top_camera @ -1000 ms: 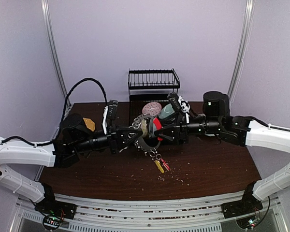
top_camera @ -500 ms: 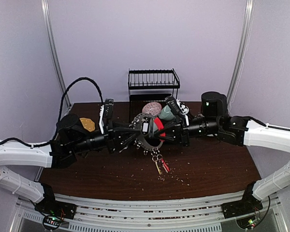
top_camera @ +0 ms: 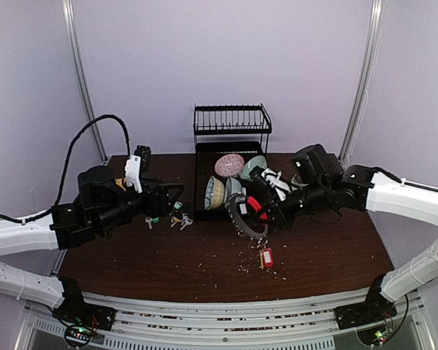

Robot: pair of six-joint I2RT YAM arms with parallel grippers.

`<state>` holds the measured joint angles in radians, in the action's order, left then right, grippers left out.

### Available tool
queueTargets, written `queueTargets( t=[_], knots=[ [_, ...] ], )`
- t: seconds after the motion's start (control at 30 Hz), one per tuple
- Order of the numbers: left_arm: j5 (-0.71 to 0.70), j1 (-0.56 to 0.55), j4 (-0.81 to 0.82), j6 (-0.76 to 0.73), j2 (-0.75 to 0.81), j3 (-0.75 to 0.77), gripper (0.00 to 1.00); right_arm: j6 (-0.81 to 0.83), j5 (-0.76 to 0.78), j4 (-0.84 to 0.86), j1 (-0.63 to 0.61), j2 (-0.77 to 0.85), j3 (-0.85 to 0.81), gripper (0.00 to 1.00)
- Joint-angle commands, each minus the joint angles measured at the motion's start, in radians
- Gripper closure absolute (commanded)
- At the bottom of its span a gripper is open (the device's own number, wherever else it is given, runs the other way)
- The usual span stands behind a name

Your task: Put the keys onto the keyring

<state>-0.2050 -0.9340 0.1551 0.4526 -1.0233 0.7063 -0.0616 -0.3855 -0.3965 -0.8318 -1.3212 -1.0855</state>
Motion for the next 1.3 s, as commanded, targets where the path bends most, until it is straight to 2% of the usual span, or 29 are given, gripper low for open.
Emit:
queueTargets(
  t=[0.0, 0.07, 0.33, 0.53, 0.83, 1.0, 1.07, 1.17, 1.27],
  knots=[
    [-0.079, 0.017, -0.079, -0.018, -0.014, 0.018, 0.23, 0.035, -0.257, -0.056, -0.083, -0.084, 0.014, 1.0],
    [-0.078, 0.035, -0.106, -0.01, -0.029, 0.02, 0.23, 0.04, -0.347, -0.053, -0.089, -0.122, 0.035, 1.0],
    [0.016, 0.193, -0.164, 0.07, -0.125, -0.003, 0.22, 0.047, -0.423, -0.057, -0.03, -0.28, 0.106, 1.0],
    [0.043, 0.231, -0.127, 0.076, -0.187, -0.02, 0.23, 0.053, -0.325, -0.071, 0.06, -0.402, 0.101, 1.0],
    [0.041, 0.26, -0.111, 0.071, -0.223, -0.047, 0.23, 0.106, -0.172, -0.15, 0.111, -0.506, 0.01, 0.98],
    [0.038, 0.278, -0.11, 0.059, -0.242, -0.051, 0.24, 0.112, 0.0, -0.194, 0.132, -0.538, -0.034, 0.86],
    [0.04, 0.285, -0.102, 0.054, -0.249, -0.053, 0.24, 0.109, 0.086, -0.218, 0.133, -0.557, -0.061, 0.72],
    [0.047, 0.308, -0.094, 0.041, -0.274, -0.048, 0.24, 0.097, 0.199, -0.244, 0.134, -0.561, -0.09, 0.64],
    [0.098, 0.357, -0.084, 0.03, -0.318, -0.024, 0.24, 0.084, 0.229, -0.241, 0.134, -0.517, -0.097, 0.58]
  ],
)
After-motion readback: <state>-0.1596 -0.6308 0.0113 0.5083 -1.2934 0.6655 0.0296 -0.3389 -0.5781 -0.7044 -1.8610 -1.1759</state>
